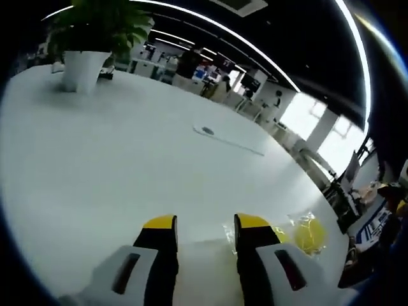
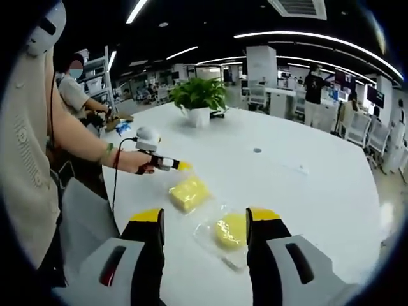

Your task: Compare the silicone blocks by pressing each to a similar depth, holding the contact briefly, and releasing to observe deformation and rebound differences across the visible hardness samples.

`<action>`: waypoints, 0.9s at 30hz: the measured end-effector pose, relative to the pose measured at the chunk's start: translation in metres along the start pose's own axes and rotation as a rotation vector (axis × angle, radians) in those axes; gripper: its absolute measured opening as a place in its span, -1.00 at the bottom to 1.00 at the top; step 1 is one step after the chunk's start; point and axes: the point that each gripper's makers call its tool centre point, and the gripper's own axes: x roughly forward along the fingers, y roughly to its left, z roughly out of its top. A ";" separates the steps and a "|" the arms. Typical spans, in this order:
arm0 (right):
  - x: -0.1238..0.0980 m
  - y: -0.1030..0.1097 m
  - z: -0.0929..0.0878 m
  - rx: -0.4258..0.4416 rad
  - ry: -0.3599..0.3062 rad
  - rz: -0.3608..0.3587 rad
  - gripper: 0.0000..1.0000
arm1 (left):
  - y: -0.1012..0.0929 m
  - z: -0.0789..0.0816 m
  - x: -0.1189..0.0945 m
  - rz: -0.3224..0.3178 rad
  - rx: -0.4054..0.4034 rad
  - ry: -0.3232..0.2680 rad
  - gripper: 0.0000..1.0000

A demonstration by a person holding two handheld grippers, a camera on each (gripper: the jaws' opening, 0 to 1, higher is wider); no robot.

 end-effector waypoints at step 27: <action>0.005 0.029 -0.034 0.228 -0.084 -0.114 0.19 | -0.061 0.026 -0.148 -0.185 0.057 -0.123 0.23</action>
